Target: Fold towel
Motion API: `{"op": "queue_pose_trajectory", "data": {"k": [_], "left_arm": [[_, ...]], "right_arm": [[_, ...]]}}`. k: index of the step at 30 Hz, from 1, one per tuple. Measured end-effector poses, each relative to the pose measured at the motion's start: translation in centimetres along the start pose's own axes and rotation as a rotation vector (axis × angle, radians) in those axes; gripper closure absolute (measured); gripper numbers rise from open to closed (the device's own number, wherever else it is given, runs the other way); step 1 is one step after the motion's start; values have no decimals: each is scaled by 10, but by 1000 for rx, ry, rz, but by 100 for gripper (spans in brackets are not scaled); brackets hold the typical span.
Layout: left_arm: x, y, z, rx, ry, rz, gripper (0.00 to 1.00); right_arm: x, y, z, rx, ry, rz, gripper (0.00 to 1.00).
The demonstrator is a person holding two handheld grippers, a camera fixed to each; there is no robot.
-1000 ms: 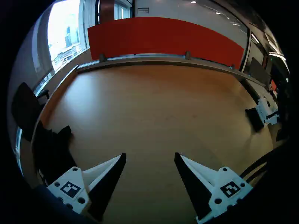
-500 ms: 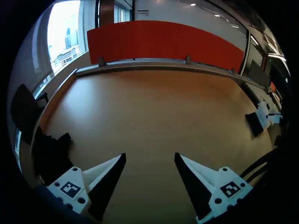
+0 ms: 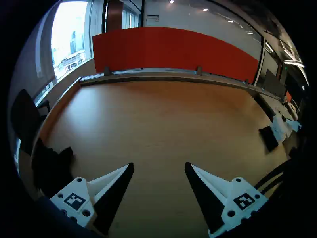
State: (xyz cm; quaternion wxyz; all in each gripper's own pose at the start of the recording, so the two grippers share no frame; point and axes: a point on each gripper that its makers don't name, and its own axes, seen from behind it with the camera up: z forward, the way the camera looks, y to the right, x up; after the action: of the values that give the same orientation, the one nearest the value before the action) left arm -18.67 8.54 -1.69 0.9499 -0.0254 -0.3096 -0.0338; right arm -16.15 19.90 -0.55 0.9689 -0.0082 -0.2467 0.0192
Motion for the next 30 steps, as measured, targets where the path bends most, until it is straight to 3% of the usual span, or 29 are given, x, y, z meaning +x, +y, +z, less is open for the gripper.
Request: {"op": "queue_pose_trajectory", "data": {"k": [6, 15, 24, 30], "left_arm": [[10, -1, 0, 1, 26, -15, 4], [29, -3, 2, 3, 89, -38, 4], [69, -11, -5, 17, 227, -61, 4], [91, -14, -11, 28, 309, -48, 4]], "right_arm": [[10, -8, 0, 0, 37, 4, 1], [45, -18, -4, 9, 149, 13, 1], [84, -26, -10, -7, 273, 4, 0], [93, -34, -9, -5, 291, -17, 1]]}}
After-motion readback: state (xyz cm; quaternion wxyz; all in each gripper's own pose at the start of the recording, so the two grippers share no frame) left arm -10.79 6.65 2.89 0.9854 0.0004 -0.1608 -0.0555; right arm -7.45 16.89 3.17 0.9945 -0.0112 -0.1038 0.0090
